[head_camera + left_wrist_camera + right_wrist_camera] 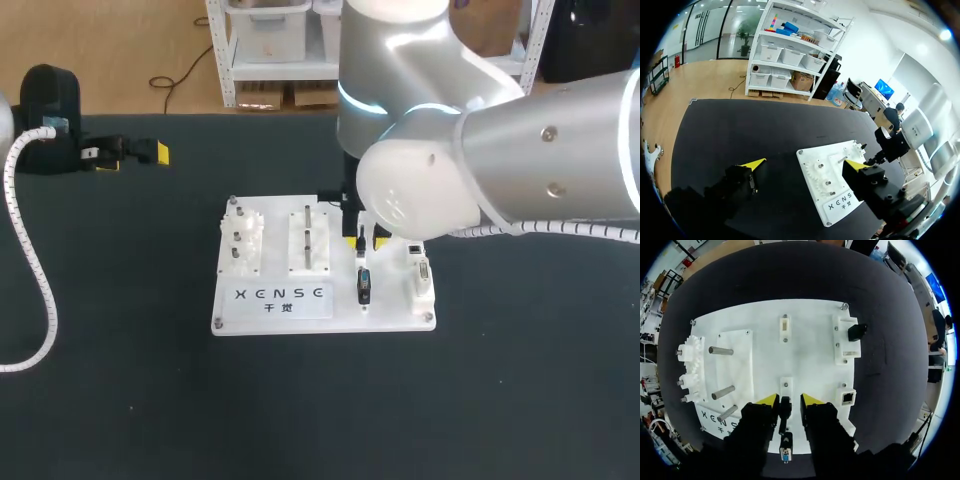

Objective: Insert the USB connector, Ethernet cable, and multi-pin plug into their matching sockets one by one.

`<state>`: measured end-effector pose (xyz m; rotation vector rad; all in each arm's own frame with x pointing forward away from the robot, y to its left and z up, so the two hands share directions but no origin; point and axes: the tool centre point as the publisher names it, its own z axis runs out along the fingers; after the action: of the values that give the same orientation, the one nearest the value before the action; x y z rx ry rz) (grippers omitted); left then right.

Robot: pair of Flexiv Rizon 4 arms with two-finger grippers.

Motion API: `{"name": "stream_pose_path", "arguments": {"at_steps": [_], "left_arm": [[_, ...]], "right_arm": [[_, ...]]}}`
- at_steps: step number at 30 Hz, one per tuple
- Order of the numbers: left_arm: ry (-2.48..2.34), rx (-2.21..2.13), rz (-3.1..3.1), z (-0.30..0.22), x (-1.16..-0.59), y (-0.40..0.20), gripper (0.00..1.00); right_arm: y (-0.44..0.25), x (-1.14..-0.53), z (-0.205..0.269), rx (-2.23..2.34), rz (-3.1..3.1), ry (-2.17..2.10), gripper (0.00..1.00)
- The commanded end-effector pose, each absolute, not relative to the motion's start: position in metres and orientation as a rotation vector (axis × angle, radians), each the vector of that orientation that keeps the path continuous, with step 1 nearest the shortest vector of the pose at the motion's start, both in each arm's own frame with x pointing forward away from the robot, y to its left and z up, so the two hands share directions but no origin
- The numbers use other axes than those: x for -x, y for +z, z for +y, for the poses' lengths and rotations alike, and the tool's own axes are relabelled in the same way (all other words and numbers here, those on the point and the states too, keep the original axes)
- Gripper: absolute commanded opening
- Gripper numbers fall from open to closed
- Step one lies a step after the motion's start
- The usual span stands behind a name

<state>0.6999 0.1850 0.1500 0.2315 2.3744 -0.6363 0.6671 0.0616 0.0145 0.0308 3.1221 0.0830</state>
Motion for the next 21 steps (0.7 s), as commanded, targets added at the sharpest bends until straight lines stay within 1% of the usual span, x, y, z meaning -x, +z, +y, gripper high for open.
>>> {"name": "stream_pose_path", "arguments": {"at_steps": [1, 7, 10, 21], "left_arm": [[-0.636, -0.231, 2.374, 0.185, -0.7, 0.15, 1.0], [-0.636, -0.231, 2.374, 0.185, -0.7, 0.15, 1.0], [-0.636, -0.231, 2.374, 0.185, -0.7, 0.15, 1.0], [-0.636, -0.231, 2.374, 0.185, -0.7, 0.15, 1.0]], "right_arm": [[0.014, -0.668, 0.062, -0.031, 3.125, 0.075, 0.15], [0.015, -0.668, 0.063, -0.028, 3.124, 0.067, 0.07], [0.018, -0.668, 0.062, -0.027, 3.119, 0.066, 0.0], [0.04, -0.67, 0.058, -0.041, 3.072, 0.114, 0.0]]}}
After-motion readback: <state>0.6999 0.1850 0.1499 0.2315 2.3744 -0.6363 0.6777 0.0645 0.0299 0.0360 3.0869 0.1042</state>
